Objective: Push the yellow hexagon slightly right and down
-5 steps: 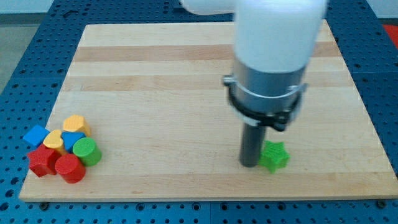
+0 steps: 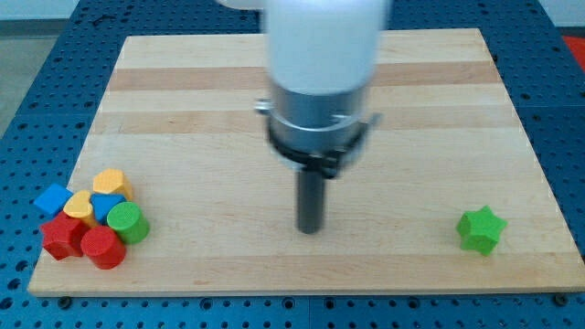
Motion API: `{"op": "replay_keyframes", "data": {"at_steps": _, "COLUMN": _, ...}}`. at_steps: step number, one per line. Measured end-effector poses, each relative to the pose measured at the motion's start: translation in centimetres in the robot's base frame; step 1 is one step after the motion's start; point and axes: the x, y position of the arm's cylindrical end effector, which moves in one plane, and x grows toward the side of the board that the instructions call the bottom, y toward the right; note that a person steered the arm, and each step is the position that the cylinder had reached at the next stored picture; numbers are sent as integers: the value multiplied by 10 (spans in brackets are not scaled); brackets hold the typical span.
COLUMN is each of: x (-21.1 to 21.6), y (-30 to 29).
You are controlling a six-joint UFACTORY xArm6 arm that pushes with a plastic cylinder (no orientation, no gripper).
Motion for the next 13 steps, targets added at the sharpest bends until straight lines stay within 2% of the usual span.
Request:
{"op": "replay_keyframes", "data": {"at_steps": 3, "x": -93, "y": -175}}
{"op": "replay_keyframes", "data": {"at_steps": 4, "x": -113, "y": -245}}
{"op": "replay_keyframes", "data": {"at_steps": 5, "x": -113, "y": -277}}
{"op": "replay_keyframes", "data": {"at_steps": 8, "x": -104, "y": -281}}
{"op": "replay_keyframes", "data": {"at_steps": 10, "x": -51, "y": -280}}
{"op": "replay_keyframes", "data": {"at_steps": 13, "x": -51, "y": -171}}
